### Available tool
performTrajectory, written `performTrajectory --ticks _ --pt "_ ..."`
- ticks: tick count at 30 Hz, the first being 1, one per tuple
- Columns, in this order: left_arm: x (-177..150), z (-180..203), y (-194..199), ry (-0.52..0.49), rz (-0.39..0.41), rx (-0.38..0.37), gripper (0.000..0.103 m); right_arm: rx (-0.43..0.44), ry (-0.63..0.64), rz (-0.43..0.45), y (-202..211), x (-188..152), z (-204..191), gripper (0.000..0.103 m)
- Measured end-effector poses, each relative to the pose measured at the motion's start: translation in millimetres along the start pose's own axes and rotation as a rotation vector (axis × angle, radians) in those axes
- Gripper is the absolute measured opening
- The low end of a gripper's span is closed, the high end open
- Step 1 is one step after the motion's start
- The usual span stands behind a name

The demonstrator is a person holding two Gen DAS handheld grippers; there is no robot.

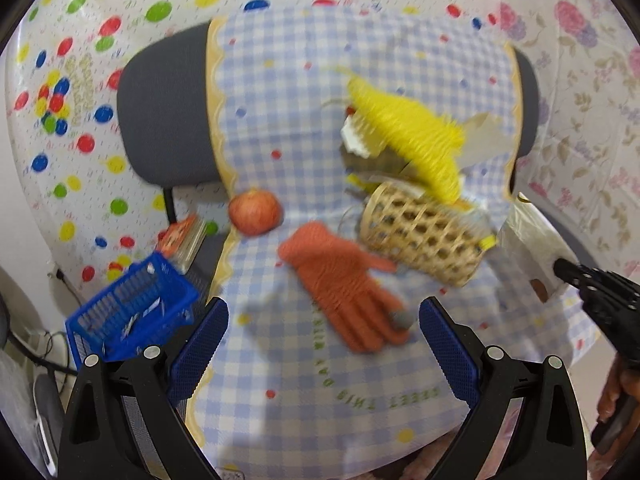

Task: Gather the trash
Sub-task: 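Grasp the white paper bag with the right tool while the left tool approaches the yellow net, then grasp the yellow foam net with the left tool while the right tool carries the bag to the bin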

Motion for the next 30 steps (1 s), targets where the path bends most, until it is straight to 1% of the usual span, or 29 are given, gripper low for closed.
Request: performTrajectory --ticks 2,5,8,13,14,15,16,21,22,23,25,28,30 --pt "14 7 6 -0.013 0.029 -0.015 0.094 0.018 -0.003 0.04 20 10 5 0.003" --pt "32 17 11 -0.025 0.071 -0.038 0.094 0.024 0.009 0.084 37 20 5 0.003" --pt "53 29 7 -0.053 0.114 -0.053 0.091 0.03 0.029 0.114 42 28 3 0.003" --pt "79 40 -14 -0.061 0.134 -0.095 0.088 0.037 0.045 0.137 37 39 2 0.003" --pt "84 42 -21 -0.062 0.134 -0.104 0.069 0.04 0.042 0.138 35 42 3 0.003" --pt "86 43 -25 -0.062 0.126 -0.117 0.058 0.043 0.037 0.137 33 42 4 0.003" --pt "90 44 -35 -0.056 0.107 -0.132 0.056 0.043 0.034 0.139 30 45 5 0.003" --pt "106 45 -83 0.007 0.043 -0.182 0.059 0.036 0.03 0.148 17 55 9 0.003" --pt "108 45 -89 0.019 0.038 -0.192 0.063 0.037 0.027 0.149 15 57 11 0.003" --pt "111 45 -96 0.033 0.034 -0.202 0.07 0.037 0.024 0.147 14 57 12 0.003" --pt "118 43 -109 0.07 0.031 -0.228 0.074 0.033 0.018 0.145 9 57 16 0.003" --pt "126 40 -126 0.12 0.013 -0.27 0.074 0.027 0.008 0.136 3 57 21 0.003" --pt "129 40 -135 0.141 0.003 -0.28 0.072 0.024 0.001 0.129 0 55 24 0.003"
Point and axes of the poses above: each gripper's, at about its wrist camera, not at the fingertips, and y roughly against the way its jaws point, z to its right, x to its top, the point moved 1 cm from there along -y, roughly the way its jaws point, and after that the axes turned 1 degree about -y, right-handed, at the moved point
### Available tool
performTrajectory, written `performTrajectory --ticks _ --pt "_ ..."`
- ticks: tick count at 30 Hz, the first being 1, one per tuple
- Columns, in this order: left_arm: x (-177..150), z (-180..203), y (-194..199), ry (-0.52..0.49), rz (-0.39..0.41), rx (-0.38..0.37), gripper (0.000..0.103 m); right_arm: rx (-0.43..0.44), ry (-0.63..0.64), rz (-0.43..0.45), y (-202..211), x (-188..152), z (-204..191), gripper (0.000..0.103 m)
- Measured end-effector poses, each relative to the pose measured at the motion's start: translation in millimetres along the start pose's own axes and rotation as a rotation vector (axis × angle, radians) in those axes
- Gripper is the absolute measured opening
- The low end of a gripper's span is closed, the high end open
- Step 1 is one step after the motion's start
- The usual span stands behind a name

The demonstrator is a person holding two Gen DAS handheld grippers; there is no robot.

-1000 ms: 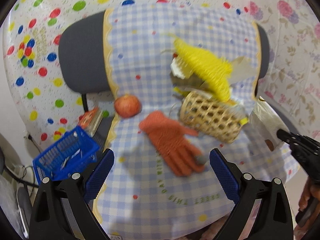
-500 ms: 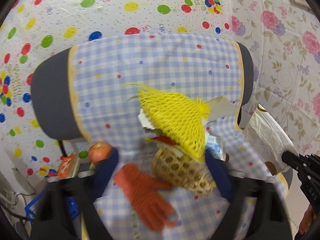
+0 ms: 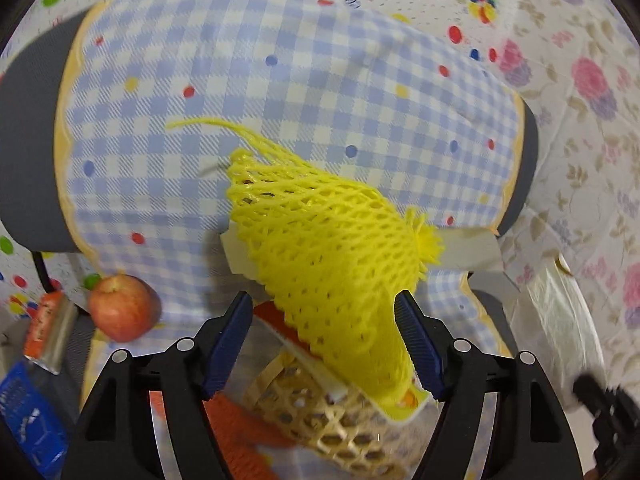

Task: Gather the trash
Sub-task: 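Grasp the yellow foam net with the left tool while the right tool carries the bag to the bin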

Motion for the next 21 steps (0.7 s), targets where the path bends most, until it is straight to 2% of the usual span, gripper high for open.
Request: performTrajectory --ticks 3,5,6,7,8,11,13,17,21 --pt "0 -1 -7 0.025 0.0 -0.038 0.061 -0.001 -0.008 -0.012 -2 -4 3 0.003" --pt "-1 3 -2 0.012 0.021 -0.058 0.041 -0.005 -0.009 -0.015 2 -8 5 0.003" --pt "-2 6 5 -0.005 0.045 -0.063 0.036 -0.006 -0.01 -0.016 3 -10 4 0.003" --pt "-3 11 15 -0.029 0.074 -0.067 0.025 -0.007 -0.011 -0.017 6 -11 4 0.003" --pt "-5 17 27 -0.057 0.105 -0.069 0.019 -0.008 -0.012 -0.016 9 -12 4 0.003" --pt "-9 37 77 -0.157 0.23 -0.069 0.015 -0.013 -0.016 -0.003 25 -15 4 0.003" --pt "-12 46 104 -0.201 0.274 -0.073 0.015 -0.001 -0.028 0.005 36 -15 4 0.003" --pt "-30 62 146 -0.265 0.301 -0.051 0.015 0.029 -0.058 0.016 60 -17 4 0.003" --pt "-67 78 168 -0.338 0.273 0.007 0.015 0.029 -0.095 0.002 85 -25 3 0.003"
Point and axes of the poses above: each gripper's, at about its wrist camera, not at the fingertips, and y roughly against the way its jaws point, z to its right, x to its top, the point moved 1 cm from there along -y, roughly the way its jaws point, and after that the axes turned 1 degree about -y, right-handed, at the moved point
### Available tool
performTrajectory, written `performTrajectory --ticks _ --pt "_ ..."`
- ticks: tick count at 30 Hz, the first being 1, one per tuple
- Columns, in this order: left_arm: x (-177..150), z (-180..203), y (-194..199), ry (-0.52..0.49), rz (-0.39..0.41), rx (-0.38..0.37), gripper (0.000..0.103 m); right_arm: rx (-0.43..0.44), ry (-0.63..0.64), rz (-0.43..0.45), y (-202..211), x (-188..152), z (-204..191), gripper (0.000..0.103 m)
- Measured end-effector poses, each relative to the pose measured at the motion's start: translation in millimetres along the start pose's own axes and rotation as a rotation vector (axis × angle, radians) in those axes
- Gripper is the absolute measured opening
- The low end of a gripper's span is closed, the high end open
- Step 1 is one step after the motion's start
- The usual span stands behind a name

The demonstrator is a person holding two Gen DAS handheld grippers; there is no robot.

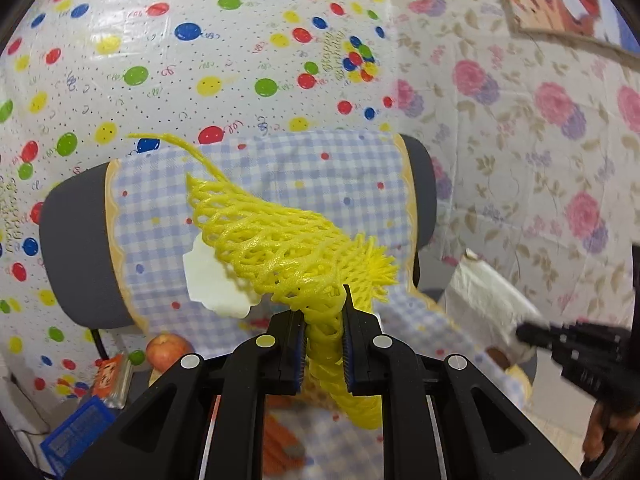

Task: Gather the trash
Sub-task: 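Grasp the yellow foam net with the left tool while the right tool carries the bag to the bin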

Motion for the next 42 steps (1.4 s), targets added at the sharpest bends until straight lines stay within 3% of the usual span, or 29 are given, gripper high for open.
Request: performTrajectory --ticks 8,20,28,40,42 --pt "-58 54 42 -0.073 -0.039 -0.048 0.015 -0.057 0.032 -0.009 52 -38 -8 0.003" --pt "-139 140 68 -0.146 -0.149 -0.253 0.016 -0.22 -0.067 -0.103 109 -134 33 0.004" --pt "-185 201 51 -0.228 -0.287 -0.36 0.016 -0.289 -0.192 -0.215 121 -193 73 0.004" --pt "-214 232 1 -0.289 -0.45 -0.369 0.019 -0.329 -0.296 -0.364 94 -237 116 0.004" --pt "-218 236 -7 -0.292 -0.472 -0.381 0.02 -0.323 -0.302 -0.37 87 -240 121 0.012"
Point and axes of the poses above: each gripper's, at about its wrist camera, not at the fingertips, and y roughly against the way its jaws point, z to its right, x to its top, the point moved 1 cm from there along -y, roughly the way its jaws point, and after that the axes turned 1 degree about -y, right-handed, at the moved point
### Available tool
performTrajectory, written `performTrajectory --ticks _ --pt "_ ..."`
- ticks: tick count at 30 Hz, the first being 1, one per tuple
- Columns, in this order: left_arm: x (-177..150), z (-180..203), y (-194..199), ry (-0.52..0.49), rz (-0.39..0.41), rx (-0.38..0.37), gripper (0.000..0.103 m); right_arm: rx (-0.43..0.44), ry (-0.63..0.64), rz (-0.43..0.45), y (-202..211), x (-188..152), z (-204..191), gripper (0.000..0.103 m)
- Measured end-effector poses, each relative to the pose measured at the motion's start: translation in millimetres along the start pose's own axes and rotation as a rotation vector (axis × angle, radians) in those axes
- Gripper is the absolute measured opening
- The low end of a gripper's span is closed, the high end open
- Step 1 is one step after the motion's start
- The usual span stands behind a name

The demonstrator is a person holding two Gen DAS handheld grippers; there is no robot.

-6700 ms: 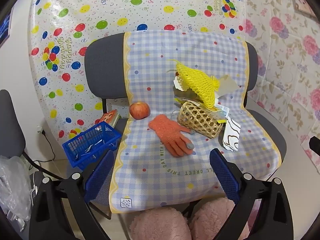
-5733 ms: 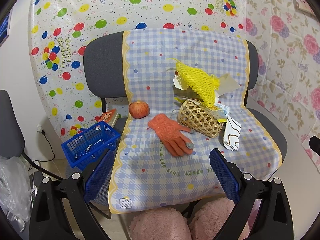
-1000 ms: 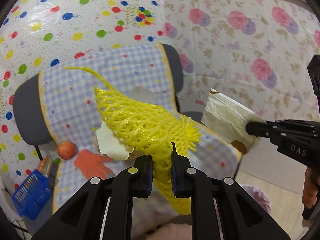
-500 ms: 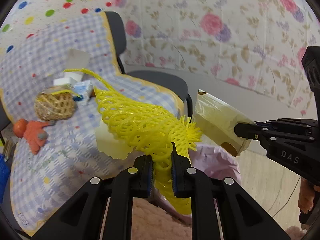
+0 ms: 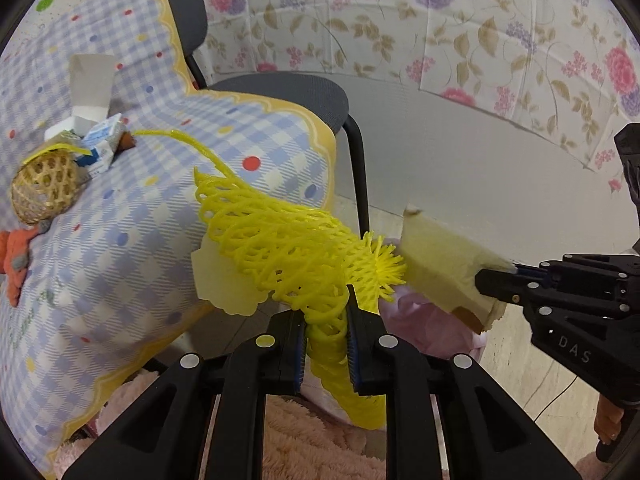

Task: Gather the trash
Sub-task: 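Grasp the yellow foam net with the left tool while the right tool carries the bag to the bin, then open both tools over the bin, dropping the net and paper bag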

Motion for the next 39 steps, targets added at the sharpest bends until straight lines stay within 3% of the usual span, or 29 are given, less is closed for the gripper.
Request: performTrajectory --ticks 1,3,5,6,8,13,24,30,39 --pt "0 0 -4 0.0 -0.007 -0.004 0.023 -0.006 0.0 0.002 -2 0 3 0.015" --pt "1 1 -13 0.0 -0.022 -0.006 0.027 -0.009 -0.007 0.005 -7 2 6 0.03" --pt "2 1 -21 0.003 -0.045 -0.014 0.044 -0.004 -0.019 0.008 -9 4 9 0.033" --pt "2 0 -22 0.005 -0.05 -0.012 0.047 -0.006 -0.022 0.015 -7 5 10 0.034" --pt "2 -2 -21 0.01 -0.051 -0.013 0.067 -0.01 -0.024 0.031 -2 8 12 0.037" --pt "6 -12 -8 0.031 -0.027 -0.006 0.078 -0.035 -0.038 0.097 19 20 21 0.041" --pt "10 -52 39 0.136 0.049 0.052 0.078 0.0 0.017 0.213 59 37 -3 0.041" --pt "13 -95 84 0.217 0.128 0.156 0.078 0.072 0.089 0.248 72 53 -37 0.041" --pt "-4 -167 124 0.344 0.171 0.297 0.079 0.139 0.2 0.264 71 85 -98 0.041"
Point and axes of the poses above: each gripper's, at about its wrist camera, not at the fingertips, and y roughly against the way its jaws point, z to its right, x to its top, the point moved 1 cm from there along -y, roughly the way its jaws point, and after that the axes turned 1 degree about -y, right-handed, at the moved point
